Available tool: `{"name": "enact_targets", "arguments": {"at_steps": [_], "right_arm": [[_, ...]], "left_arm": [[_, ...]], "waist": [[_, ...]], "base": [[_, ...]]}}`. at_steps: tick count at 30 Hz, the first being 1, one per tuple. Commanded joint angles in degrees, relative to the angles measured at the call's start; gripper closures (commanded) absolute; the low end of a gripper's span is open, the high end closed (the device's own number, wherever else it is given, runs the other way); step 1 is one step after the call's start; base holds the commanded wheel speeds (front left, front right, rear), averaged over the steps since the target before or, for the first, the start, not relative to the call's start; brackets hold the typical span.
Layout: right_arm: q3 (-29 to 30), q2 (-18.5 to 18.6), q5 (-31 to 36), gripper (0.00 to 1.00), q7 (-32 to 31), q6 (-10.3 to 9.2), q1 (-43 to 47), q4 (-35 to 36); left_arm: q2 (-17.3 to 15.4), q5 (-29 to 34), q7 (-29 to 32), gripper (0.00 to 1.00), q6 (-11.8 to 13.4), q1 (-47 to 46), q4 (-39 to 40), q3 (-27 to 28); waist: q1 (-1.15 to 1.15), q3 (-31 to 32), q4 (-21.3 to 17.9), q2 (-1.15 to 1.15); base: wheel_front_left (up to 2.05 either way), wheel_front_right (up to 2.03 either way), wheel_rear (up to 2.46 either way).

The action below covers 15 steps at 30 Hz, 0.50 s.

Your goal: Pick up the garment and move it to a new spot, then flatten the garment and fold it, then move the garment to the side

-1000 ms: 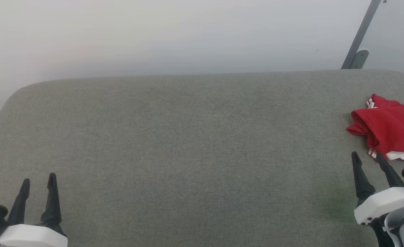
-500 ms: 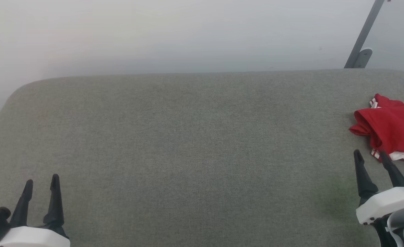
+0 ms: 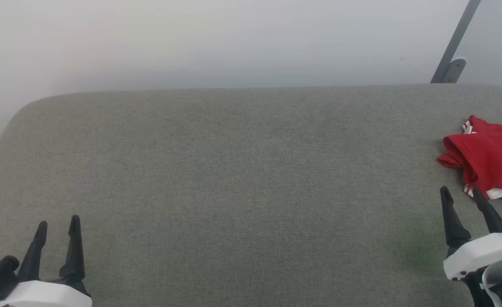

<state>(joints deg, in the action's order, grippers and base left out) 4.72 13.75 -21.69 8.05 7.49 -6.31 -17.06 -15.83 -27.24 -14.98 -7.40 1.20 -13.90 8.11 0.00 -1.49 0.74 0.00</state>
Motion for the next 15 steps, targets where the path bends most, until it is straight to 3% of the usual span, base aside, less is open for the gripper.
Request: {"name": "enact_targets", "arguments": {"at_steps": [1, 11, 12, 15], "right_arm": [[0.14, -0.24, 0.37, 0.0, -0.27, 0.0, 0.47, 0.25], [0.23, -0.56, 0.56, 0.0, -0.8, 0.0, 0.13, 0.96], [0.35, -0.58, 0.06, 1.0, -0.59, 0.0, 0.19, 0.31], [0.34, -1.22, -0.12, 1.0, -0.62, 0.0, 0.61, -0.63]], "left_arm": [[-0.16, 0.3, -0.22, 0.0, -0.04, 0.81, 0.28, -0.14], [-0.3, 1.58, -0.22, 0.0, -0.04, 0.87, 1.43, 0.15], [-0.05, 1.02, 0.03, 1.0, 0.0, 0.01, 1.03, -0.07], [0.76, 0.93, 0.13, 1.0, 0.0, 0.08, 0.0, -0.35]], "waist": [[0.0, -0.02, 0.01, 0.0], [0.0, -0.5, 0.16, 0.0], [0.0, -0.5, 0.16, 0.0], [0.0, -0.51, 0.16, 0.0]], "base": [[0.0, 0.0, 0.0], [0.0, 0.0, 0.0], [0.0, 0.0, 0.0], [0.0, 0.0, 0.0]]}}
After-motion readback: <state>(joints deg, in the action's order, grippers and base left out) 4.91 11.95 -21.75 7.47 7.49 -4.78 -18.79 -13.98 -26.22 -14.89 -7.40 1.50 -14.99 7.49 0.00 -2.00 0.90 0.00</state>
